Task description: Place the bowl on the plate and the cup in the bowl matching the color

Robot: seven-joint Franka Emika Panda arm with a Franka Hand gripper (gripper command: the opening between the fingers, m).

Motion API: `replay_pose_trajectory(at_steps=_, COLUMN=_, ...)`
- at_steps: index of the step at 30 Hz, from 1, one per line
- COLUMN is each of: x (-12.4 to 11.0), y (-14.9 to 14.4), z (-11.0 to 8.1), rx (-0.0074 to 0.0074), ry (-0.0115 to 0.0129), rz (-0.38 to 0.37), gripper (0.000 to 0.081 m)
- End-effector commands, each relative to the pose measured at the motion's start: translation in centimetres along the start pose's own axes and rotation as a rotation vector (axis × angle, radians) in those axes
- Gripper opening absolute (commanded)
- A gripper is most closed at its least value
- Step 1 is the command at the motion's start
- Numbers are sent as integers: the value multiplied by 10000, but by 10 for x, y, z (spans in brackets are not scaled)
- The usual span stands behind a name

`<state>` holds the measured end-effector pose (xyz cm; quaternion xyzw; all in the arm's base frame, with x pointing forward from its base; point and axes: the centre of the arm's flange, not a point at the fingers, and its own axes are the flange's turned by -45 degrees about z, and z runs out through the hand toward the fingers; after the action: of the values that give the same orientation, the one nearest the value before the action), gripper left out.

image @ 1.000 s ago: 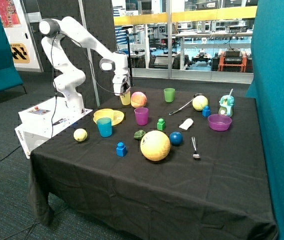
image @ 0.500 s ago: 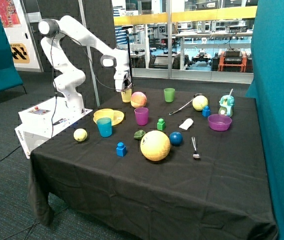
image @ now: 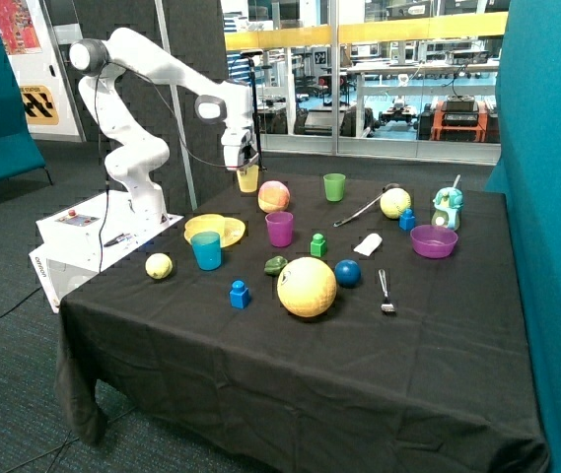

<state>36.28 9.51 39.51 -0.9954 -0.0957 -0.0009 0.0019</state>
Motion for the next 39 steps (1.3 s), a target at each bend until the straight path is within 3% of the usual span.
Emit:
replay_pose_trajectory(at_steps=1, x=-2, y=46, z=-22, rx=-36, ry=-20, rz=595, gripper=0)
replay_pose_trajectory(at_steps=21, x=-16, y=152, z=-42, rx=-38, ry=-17, rz=1994, gripper=0)
replay_pose_trajectory(at_steps=33, x=-28, y=220, z=-32, rx=-38, ry=-16, rz=2628, gripper=0)
replay_pose_trajectory(at_steps=39, x=-33, y=239, z=-26, rx=-38, ry=-16, rz=2696, gripper=0)
